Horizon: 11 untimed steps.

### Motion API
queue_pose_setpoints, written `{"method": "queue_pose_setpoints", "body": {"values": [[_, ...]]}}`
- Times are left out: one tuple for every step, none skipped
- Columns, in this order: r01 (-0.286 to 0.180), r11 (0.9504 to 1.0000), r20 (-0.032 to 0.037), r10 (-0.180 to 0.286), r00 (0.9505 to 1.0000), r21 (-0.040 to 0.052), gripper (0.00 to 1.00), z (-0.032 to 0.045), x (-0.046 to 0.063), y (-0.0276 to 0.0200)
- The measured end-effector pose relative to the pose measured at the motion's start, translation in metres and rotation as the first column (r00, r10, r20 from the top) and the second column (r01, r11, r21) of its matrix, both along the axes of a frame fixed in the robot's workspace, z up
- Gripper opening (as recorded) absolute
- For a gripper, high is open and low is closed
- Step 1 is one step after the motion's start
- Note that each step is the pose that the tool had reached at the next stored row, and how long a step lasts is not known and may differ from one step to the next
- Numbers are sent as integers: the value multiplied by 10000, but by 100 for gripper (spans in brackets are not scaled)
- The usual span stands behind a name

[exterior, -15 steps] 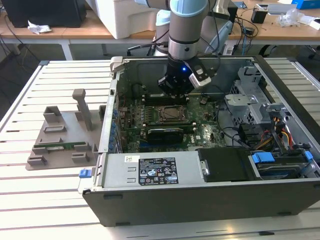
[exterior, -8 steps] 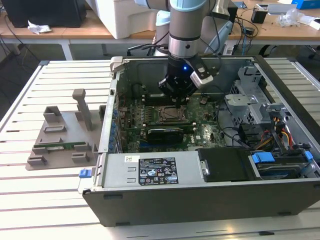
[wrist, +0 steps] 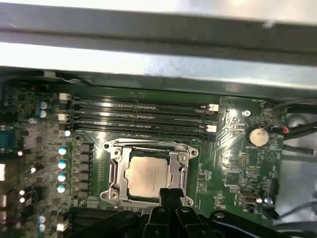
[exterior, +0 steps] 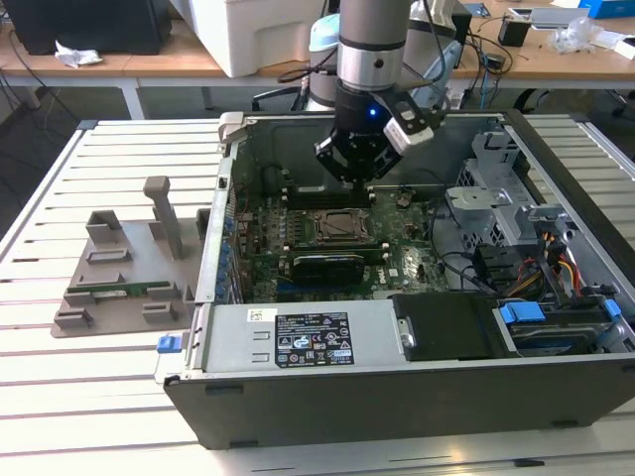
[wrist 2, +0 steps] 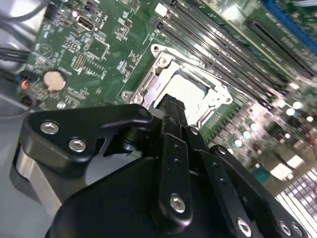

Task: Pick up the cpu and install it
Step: 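Install the first cpu locking lever, then install the second cpu locking lever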

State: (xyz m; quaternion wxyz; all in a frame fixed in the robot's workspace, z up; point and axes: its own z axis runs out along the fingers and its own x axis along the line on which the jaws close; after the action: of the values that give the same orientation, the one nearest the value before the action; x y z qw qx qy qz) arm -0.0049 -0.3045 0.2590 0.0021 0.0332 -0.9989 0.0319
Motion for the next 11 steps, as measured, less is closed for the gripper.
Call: {"method": "queue_pose_setpoints", "body": {"values": [[-1,10000,1,1,10000,6,11,19,0,0],[-1,10000,1,1,10000,10,11,19,0,0],[0,10000,1,0,10000,11,11,19,0,0],[0,10000,0,0,10000,10,11,19,0,0],[-1,10000,0,1,10000,10,11,19,0,0],[0,10000,0,0,10000,10,11,19,0,0],[0,10000,1,0,10000,10,11,19,0,0],[0,10000,0,0,10000,11,11,19,0,0],[0,10000,0,0,10000,11,11,19,0,0],[0,10000,0,0,10000,11,11,19,0,0],[0,10000,0,0,10000,11,11,19,0,0]]}}
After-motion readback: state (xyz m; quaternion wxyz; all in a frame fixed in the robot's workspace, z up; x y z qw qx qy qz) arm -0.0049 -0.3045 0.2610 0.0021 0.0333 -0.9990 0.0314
